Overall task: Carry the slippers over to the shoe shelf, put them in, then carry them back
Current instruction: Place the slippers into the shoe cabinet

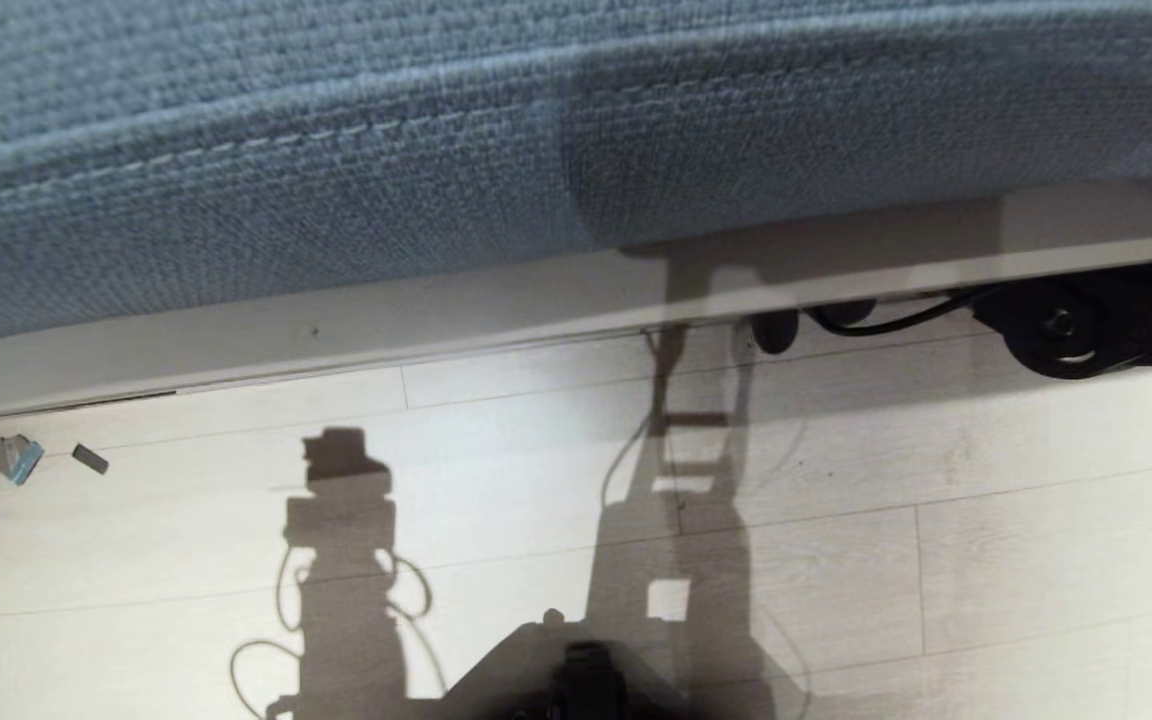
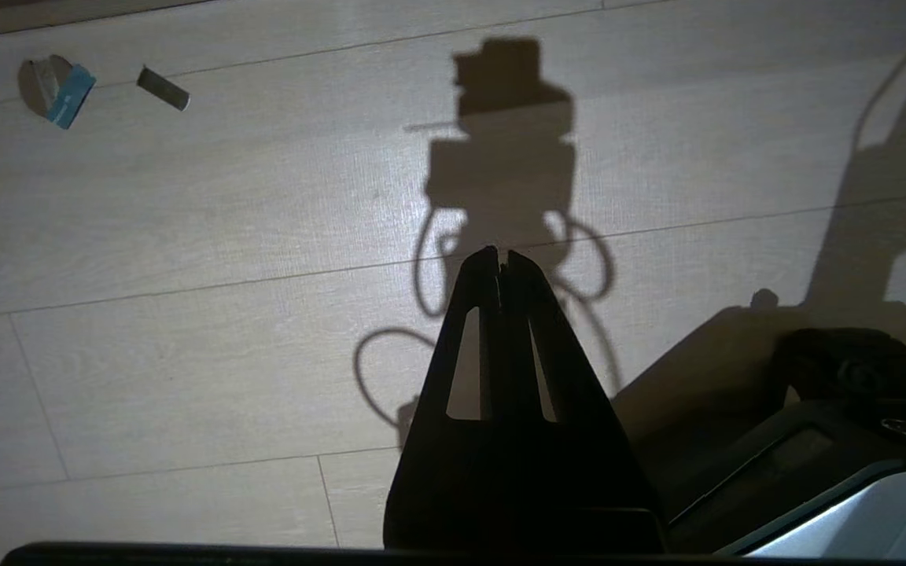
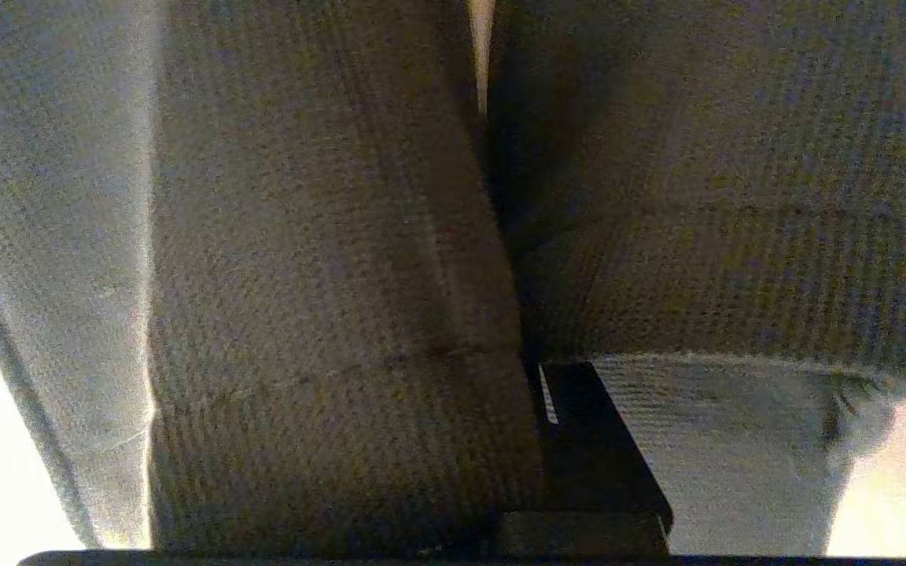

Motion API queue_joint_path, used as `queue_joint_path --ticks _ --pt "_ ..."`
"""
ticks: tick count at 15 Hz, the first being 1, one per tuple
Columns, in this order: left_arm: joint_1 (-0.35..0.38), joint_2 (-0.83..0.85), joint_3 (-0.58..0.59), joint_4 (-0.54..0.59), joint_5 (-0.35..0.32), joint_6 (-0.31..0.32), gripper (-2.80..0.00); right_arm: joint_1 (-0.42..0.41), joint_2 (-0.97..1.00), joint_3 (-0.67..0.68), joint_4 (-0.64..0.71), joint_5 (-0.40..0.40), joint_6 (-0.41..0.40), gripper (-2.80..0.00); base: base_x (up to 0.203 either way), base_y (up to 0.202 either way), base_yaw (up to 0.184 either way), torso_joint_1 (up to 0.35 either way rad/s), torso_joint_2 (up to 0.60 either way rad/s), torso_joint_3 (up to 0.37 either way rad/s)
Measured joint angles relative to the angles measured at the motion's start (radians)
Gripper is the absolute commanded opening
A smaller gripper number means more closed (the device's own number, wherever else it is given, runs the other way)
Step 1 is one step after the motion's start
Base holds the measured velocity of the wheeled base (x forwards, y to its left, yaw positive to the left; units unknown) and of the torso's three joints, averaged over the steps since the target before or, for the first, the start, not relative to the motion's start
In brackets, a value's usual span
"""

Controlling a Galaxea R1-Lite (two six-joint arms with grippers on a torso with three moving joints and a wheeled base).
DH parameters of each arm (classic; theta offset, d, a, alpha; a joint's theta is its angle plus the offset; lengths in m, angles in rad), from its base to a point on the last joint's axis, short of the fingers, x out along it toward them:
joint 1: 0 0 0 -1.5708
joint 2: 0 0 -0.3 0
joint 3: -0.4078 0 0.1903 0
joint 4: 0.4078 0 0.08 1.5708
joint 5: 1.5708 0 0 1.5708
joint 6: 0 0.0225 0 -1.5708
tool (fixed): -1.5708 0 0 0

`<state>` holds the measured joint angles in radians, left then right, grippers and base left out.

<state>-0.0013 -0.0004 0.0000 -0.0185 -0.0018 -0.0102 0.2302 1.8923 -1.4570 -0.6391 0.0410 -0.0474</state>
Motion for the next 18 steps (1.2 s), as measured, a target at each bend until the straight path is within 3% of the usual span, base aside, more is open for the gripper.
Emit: queue_joint_path --ticks 6,7,18 --pt "0.0 0.0 0.0 -0.001 0.001 0.0 -2.8 0.026 -0.045 0.08 -0.002 0.022 -0.029 -2.8 0.0 0.0 0.0 0.0 0.0 0.0" --pt "0.0 0.0 0.0 -0.001 0.0 0.0 -2.8 0.029 -0.049 0.086 -0.003 0.023 -0.031 0.0 0.0 0.0 0.0 0.0 0.0 0.0" --pt "0.0 0.0 0.0 0.0 0.0 0.0 -2.8 0.043 -0.059 0.087 0.033 0.014 -0.057 0.0 0.0 0.0 0.0 0.0 0.0 0.0"
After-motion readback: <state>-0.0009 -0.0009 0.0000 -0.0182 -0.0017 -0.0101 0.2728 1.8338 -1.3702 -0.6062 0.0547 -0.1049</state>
